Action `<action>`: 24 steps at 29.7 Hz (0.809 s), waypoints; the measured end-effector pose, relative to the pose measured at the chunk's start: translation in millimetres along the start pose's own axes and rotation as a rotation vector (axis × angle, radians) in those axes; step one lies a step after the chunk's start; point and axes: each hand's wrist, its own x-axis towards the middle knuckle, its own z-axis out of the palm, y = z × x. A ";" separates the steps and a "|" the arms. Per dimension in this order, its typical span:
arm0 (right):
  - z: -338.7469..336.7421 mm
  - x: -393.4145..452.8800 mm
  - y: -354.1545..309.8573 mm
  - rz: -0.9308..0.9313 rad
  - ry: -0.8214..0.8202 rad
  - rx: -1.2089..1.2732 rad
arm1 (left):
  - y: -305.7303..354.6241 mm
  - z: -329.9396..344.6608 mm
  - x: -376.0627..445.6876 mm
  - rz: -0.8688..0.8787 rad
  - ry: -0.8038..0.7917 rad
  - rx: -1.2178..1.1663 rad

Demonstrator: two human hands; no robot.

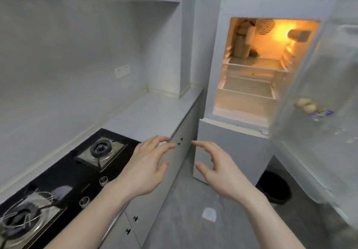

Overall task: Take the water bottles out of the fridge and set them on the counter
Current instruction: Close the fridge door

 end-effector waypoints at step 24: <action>-116.6 98.9 121.5 0.401 0.493 -0.105 | 9.5 97.2 306.4 0.462 -0.226 -0.158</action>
